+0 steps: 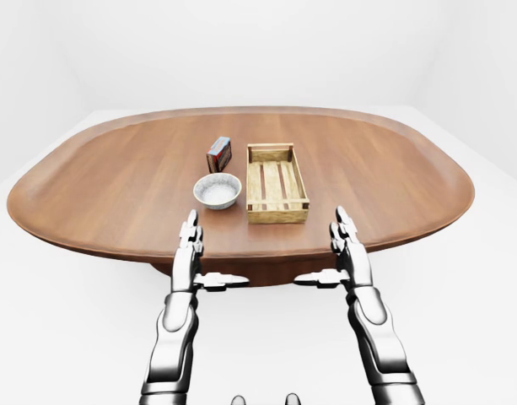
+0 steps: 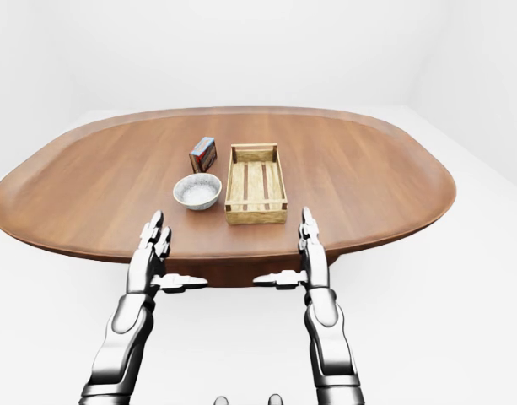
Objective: Pick up the bowl on the left and put it in the tray.
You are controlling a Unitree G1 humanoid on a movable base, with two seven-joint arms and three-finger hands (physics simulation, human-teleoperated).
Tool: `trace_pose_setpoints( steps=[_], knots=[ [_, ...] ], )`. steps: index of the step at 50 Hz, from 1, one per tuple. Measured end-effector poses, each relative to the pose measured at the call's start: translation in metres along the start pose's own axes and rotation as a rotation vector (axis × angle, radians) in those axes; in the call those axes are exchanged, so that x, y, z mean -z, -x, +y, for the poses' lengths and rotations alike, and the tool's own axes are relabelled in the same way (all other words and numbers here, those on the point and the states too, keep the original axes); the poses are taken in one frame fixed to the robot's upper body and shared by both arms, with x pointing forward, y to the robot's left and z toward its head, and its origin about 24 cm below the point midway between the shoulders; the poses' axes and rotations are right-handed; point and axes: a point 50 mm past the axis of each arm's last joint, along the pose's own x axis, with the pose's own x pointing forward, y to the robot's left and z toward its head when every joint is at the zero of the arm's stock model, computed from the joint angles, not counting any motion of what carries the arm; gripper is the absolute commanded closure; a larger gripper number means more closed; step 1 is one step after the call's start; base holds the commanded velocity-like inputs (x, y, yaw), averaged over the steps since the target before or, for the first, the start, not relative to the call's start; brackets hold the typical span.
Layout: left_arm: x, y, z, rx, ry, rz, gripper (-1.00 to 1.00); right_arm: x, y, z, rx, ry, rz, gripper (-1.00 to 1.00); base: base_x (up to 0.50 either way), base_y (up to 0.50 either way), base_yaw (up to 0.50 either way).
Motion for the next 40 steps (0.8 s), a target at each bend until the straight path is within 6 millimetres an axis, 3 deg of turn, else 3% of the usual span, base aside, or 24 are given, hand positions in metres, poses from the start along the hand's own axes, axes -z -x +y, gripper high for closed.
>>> trace_pose_setpoints(
  steps=[25,40],
  knots=[
    [-0.005,0.002,0.01,-0.011,0.013,-0.01,-1.0,-0.003,0.002,-0.006,-0.003,-0.012,-0.008,-1.0,0.0,0.0,0.0],
    [-0.017,0.005,0.028,-0.065,0.062,-0.034,-1.0,-0.006,0.003,-0.007,-0.003,-0.008,-0.01,-1.0,0.0,0.0,0.0]
  ],
)
